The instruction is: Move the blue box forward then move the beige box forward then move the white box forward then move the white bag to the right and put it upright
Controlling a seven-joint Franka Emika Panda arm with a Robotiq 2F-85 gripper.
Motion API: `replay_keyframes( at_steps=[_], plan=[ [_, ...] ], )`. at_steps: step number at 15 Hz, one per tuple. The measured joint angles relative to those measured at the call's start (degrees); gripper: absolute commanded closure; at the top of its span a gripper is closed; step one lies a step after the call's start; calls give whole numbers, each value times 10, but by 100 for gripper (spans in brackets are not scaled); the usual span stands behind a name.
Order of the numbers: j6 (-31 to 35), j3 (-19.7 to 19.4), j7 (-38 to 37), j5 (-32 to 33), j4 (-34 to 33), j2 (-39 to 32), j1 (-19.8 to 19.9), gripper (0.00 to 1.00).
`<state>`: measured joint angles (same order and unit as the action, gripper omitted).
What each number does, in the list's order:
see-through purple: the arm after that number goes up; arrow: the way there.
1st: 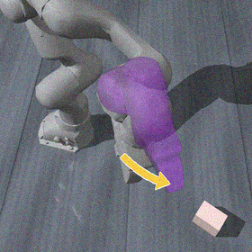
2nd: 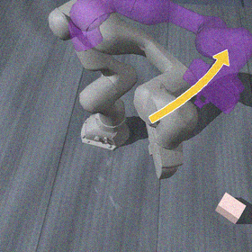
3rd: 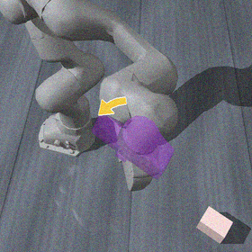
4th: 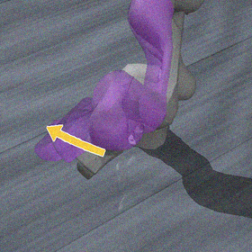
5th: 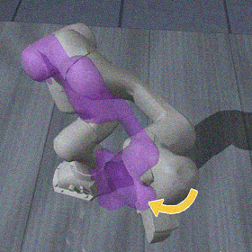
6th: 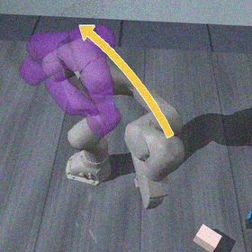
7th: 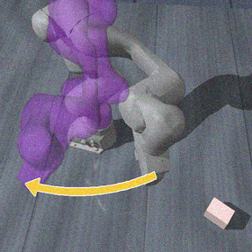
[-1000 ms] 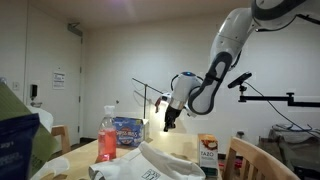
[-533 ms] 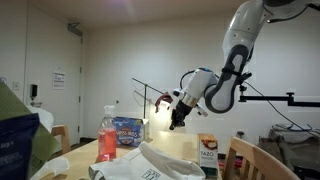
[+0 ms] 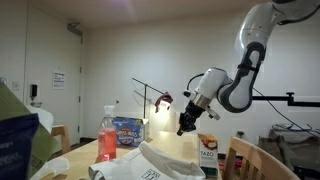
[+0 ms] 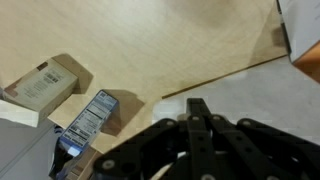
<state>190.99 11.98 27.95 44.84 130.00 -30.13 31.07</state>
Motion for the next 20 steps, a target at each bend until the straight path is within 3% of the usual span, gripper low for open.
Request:
replay_keyframes(
  at_steps=[3, 5, 11, 14, 16, 20],
  plan=[
    [0, 3, -2, -2, 1, 3, 15, 100],
    [0, -16, -2, -11, -3, 10, 1, 100],
    [40, -152, -7, -59, -17, 54, -140, 100],
    [56, -191, -7, -80, 3, 74, -193, 100],
    [69, -190, -8, -80, 26, 88, -198, 100],
    [70, -133, -15, -70, 59, 117, -158, 99]
  ],
)
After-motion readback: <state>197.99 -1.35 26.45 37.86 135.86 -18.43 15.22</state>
